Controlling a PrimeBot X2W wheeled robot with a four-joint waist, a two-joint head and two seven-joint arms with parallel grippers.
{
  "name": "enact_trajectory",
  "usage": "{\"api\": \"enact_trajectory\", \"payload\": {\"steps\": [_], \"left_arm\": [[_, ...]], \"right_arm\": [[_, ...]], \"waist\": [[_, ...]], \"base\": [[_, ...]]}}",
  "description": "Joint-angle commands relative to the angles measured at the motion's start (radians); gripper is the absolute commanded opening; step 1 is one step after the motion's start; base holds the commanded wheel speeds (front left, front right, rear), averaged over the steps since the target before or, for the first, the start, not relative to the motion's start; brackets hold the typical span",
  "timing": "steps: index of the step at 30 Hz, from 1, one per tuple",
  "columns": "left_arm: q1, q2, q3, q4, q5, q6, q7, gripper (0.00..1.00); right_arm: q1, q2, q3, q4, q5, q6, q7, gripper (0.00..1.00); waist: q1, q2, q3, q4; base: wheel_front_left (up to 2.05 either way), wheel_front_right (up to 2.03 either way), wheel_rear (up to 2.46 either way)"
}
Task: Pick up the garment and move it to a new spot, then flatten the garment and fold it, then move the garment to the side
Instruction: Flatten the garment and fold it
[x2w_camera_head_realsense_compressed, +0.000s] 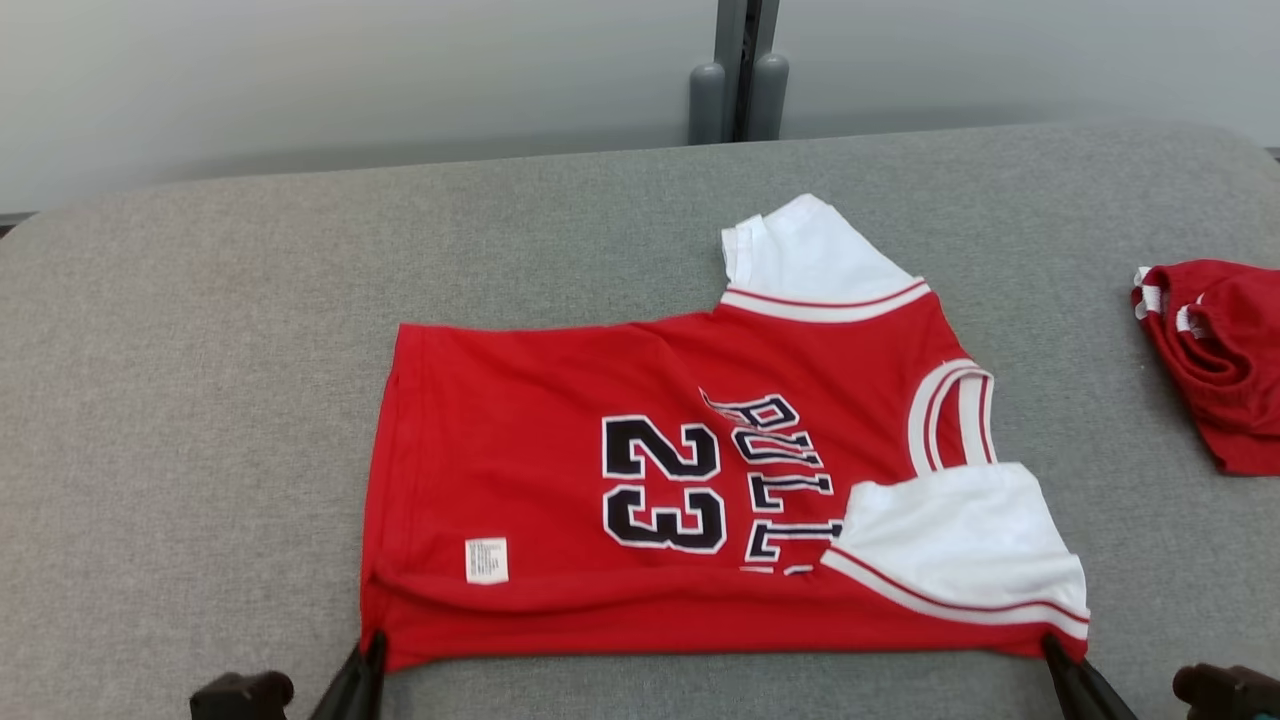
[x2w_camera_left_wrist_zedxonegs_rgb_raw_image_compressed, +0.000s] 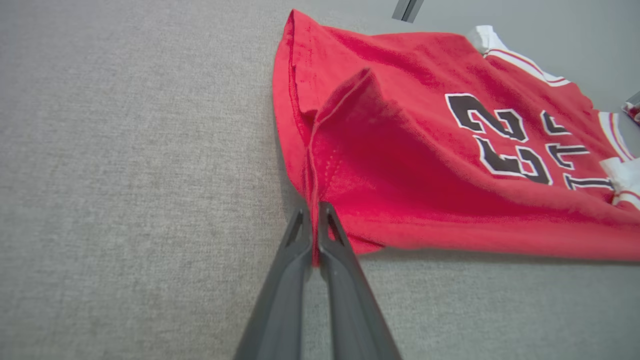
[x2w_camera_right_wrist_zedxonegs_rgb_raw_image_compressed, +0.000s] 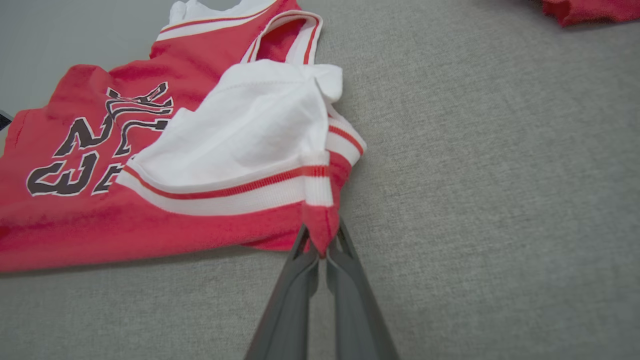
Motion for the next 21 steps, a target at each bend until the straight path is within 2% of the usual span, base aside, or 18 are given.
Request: {"api": "enact_trajectory", "payload": {"steps": [1,5,6,7,8,9,16,21], "left_arm": [[0.026,0.0,-0.002,-0.017,-0.01,0.01,0.011,0.0],[0.08,-0.004,-0.015,-0.051,-0.004,0.027,0.032,0.0],[0.087,-0.01,-0.019,-0.054,-0.003,0.03,0.03,0.0],[0.092,-0.014,-0.022,-0.052,-0.002,0.036,0.033,0.06],[0.096,-0.015,-0.024,-0.049,0.001,0.04,0.032,0.75],[0.095,-0.019,-0.023,-0.047,0.0,0.044,0.027,1.0],[0.028,-0.046,0.014,-0.112,-0.009,0.045,-0.11,1.0],[-0.022,-0.041,0.04,-0.145,0.022,0.07,-0.183,1.0]], "right_arm": [[0.027,0.0,-0.02,-0.02,-0.013,0.0,0.011,0.0],[0.065,0.015,-0.032,-0.065,-0.038,0.0,0.041,0.0],[0.066,0.015,-0.03,-0.071,-0.041,0.0,0.042,0.19],[0.068,0.011,-0.027,-0.074,-0.049,0.0,0.05,0.56],[0.064,0.01,-0.025,-0.083,-0.056,0.0,0.047,1.0],[0.059,0.012,-0.027,-0.099,-0.056,0.0,0.037,1.0],[0.032,0.034,-0.104,-0.258,-0.141,0.0,-0.061,1.0],[0.009,0.066,-0.135,-0.38,-0.223,0.0,-0.049,1.0]], "waist": [[0.0,0.0,-0.011,-0.006],[0.0,0.0,-0.022,-0.016],[0.0,0.0,-0.024,-0.017],[0.0,0.0,-0.025,-0.017],[0.0,0.0,-0.027,-0.017],[0.0,0.0,-0.029,-0.017],[0.0,0.0,-0.033,-0.016],[0.0,0.0,-0.041,-0.028]], "base": [[0.0,0.0,0.0],[0.0,0.0,0.0],[0.0,0.0,0.0],[0.0,0.0,0.0],[0.0,0.0,0.0],[0.0,0.0,0.0],[0.0,0.0,0.0],[0.0,0.0,0.0]]}}
